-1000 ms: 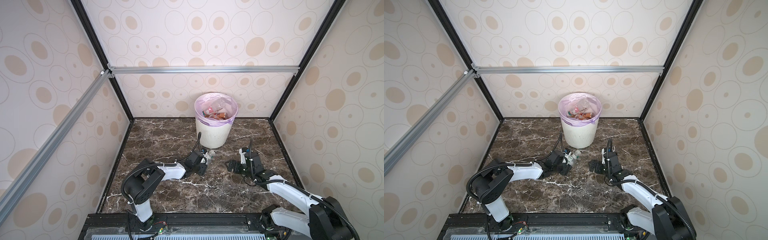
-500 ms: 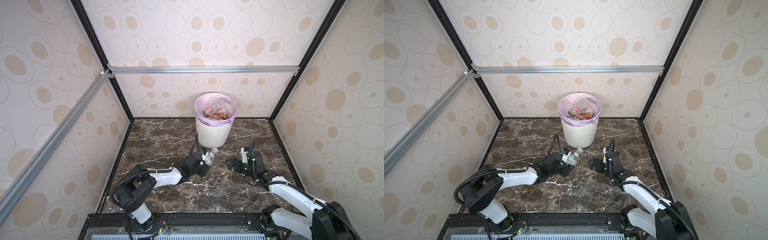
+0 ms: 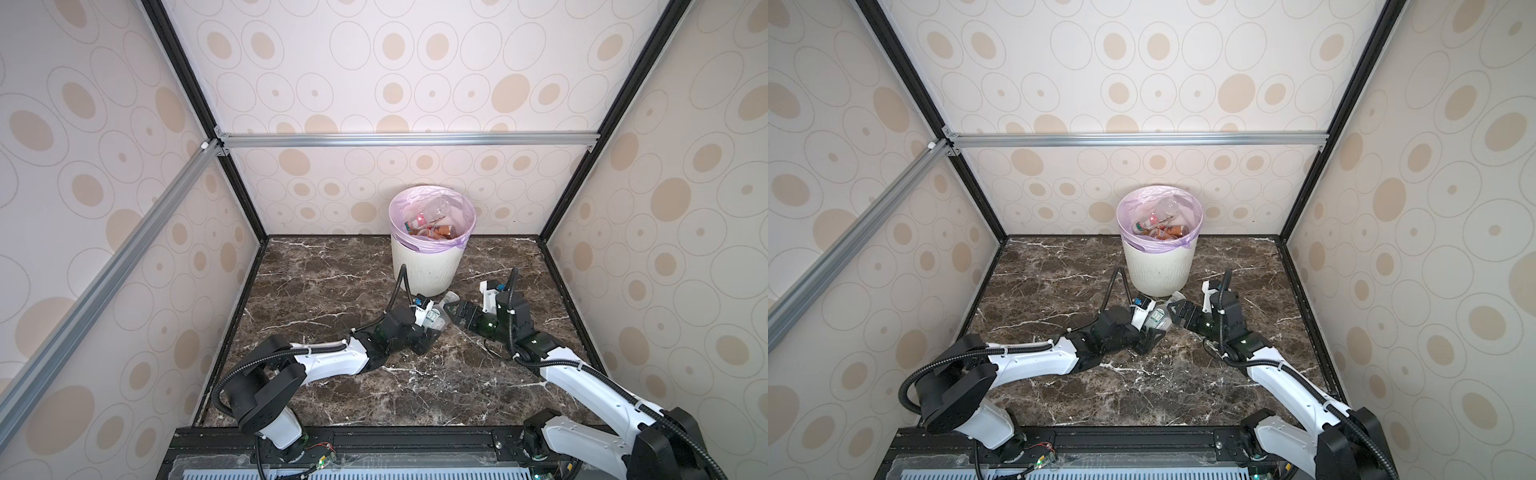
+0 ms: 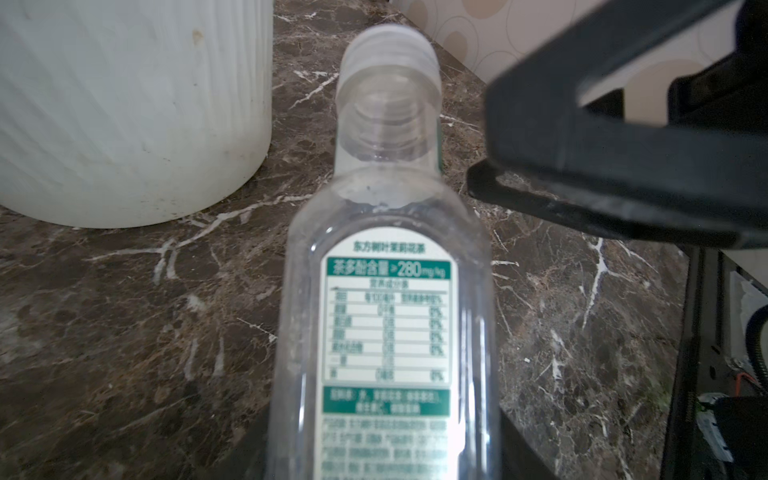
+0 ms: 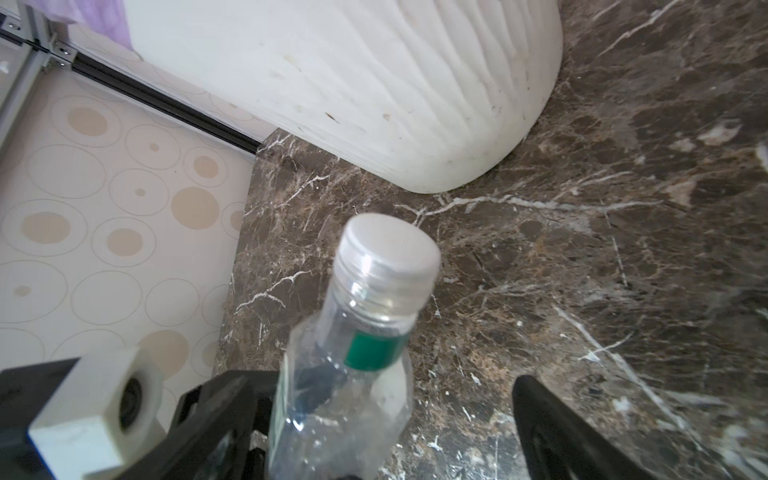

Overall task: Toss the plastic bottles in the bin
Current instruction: 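Lift the bottle upright with the left gripper while the right approaches its neck, then close the right gripper on the bottle's neck above the left gripper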

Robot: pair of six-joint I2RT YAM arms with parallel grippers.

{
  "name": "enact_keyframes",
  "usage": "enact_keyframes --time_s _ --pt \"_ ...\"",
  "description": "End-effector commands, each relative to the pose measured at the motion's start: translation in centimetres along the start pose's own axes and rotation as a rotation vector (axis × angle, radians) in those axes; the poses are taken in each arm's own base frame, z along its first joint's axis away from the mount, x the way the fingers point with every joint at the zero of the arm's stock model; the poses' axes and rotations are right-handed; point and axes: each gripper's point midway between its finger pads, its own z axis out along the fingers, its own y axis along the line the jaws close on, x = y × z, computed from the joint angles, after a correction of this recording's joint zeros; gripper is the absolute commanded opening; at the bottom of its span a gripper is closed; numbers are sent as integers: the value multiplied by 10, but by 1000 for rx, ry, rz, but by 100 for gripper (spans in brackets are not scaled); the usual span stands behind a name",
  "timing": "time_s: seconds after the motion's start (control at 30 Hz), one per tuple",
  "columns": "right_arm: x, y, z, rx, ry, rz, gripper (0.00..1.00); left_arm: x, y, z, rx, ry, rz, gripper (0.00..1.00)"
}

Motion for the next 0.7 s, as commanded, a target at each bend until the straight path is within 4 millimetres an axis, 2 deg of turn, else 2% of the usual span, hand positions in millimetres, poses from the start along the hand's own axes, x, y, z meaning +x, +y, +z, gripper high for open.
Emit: enact_keyframes --time_s 0.0,0.13,0.37,0.47,0.67 --pt "-11 22 4 -50 -18 12 99 -41 -22 -9 32 -108 5 55" --pt "-3 27 10 -39 -6 -6 99 -49 -26 -15 32 -136 4 55" --pt "16 26 17 -37 29 -16 95 -63 -19 -24 -20 -180 10 55" --pt "17 27 20 -43 37 -20 89 -64 -22 -23 -4 -186 4 56" --pt "4 38 16 -47 8 -53 74 -59 -23 -20 4 -175 -2 62"
